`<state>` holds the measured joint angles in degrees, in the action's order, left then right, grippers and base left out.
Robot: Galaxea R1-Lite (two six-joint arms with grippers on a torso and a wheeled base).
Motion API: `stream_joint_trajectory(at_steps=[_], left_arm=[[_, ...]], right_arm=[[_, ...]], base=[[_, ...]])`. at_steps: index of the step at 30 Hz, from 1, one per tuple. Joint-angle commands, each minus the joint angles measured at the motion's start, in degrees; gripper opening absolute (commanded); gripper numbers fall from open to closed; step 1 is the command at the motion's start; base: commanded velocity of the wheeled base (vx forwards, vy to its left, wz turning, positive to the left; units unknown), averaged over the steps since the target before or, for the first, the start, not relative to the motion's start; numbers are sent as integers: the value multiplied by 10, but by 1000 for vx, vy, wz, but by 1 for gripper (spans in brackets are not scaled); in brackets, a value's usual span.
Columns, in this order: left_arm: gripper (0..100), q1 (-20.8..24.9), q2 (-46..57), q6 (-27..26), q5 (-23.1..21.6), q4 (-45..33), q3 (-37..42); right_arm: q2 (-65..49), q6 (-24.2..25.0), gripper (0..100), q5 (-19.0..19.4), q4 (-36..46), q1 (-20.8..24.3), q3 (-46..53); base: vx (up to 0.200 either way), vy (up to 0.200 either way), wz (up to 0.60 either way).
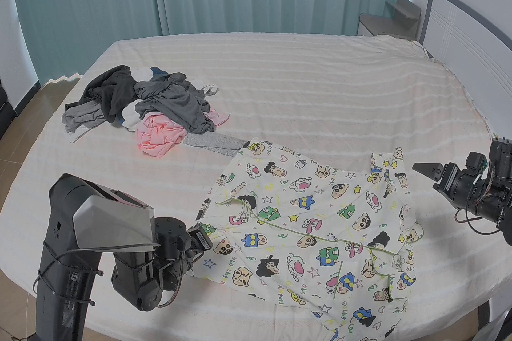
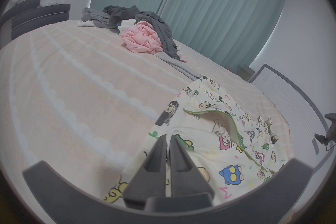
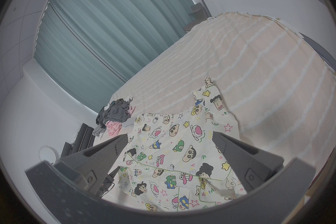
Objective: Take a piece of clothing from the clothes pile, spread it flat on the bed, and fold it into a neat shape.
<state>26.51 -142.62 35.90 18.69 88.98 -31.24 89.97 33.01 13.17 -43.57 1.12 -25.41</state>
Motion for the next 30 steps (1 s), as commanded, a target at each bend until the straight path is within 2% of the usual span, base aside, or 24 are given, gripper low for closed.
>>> stream_joint_trajectory(at_steps=[1, 8, 13, 16, 20, 26, 30], left_arm=[[0, -12, -5, 0, 0, 10, 0], [0, -25, 20, 1, -1, 10, -5], [0, -12, 52, 6, -9, 10, 15], [0, 7, 54, 6, -37, 10, 46], [0, 9, 48, 7, -61, 10, 58], [0, 2, 45, 1, -61, 10, 47], [0, -13, 45, -25, -60, 10, 43]], right_arm=[[0, 0, 100, 0, 0, 0, 0], [0, 0, 100, 1, 0, 0, -1], [1, 0, 100, 1, 0, 0, -1], [2, 0, 100, 1, 0, 0, -1], [1, 0, 100, 1, 0, 0, -2], [0, -1, 100, 1, 0, 0, -1], [0, -1, 100, 1, 0, 0, -1]], base=[[0, 0, 0], [0, 0, 0], [0, 0, 0], [0, 0, 0], [0, 0, 0], [0, 0, 0], [0, 0, 0]])
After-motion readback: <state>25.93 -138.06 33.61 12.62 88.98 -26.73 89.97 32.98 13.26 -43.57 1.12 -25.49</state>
